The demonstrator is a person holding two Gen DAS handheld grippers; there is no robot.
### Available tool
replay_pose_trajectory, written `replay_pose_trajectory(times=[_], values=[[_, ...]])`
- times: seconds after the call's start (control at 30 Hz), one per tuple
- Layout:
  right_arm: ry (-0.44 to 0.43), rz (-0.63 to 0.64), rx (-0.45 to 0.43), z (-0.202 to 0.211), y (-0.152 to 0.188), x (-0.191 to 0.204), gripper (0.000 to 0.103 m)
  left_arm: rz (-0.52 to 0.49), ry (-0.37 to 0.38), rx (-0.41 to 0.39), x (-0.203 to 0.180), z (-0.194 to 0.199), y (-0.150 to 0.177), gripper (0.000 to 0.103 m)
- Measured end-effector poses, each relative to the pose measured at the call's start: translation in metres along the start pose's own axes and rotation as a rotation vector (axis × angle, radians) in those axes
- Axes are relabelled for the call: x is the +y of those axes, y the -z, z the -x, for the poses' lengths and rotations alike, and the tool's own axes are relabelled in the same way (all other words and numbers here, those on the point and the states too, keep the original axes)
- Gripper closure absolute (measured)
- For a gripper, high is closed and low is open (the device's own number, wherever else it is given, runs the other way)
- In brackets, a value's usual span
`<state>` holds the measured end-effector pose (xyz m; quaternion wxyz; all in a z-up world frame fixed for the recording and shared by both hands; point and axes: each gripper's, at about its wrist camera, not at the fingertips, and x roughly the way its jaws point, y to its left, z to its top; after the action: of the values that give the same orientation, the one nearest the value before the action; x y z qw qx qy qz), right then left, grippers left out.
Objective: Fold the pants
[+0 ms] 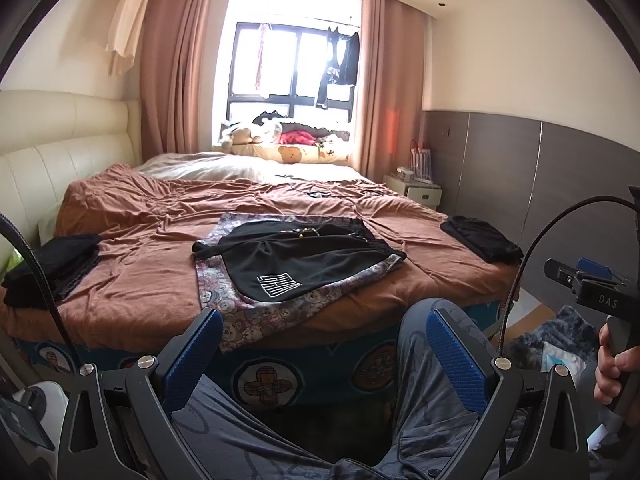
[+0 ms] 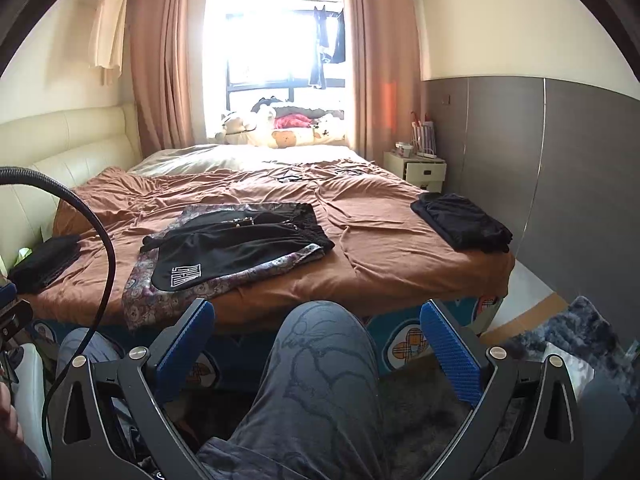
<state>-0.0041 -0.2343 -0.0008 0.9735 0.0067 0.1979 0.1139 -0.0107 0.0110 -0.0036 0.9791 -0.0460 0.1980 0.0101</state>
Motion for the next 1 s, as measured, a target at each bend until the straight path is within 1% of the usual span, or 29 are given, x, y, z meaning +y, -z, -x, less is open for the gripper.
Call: replay_pose_trajectory(times=[1.0], values=[[0.007,0.001,-0.007,0.0031,0.0015,0.0031,0.0,0.004,0.006,-0.006,-0.001,0.0028,0.0007,0.0]])
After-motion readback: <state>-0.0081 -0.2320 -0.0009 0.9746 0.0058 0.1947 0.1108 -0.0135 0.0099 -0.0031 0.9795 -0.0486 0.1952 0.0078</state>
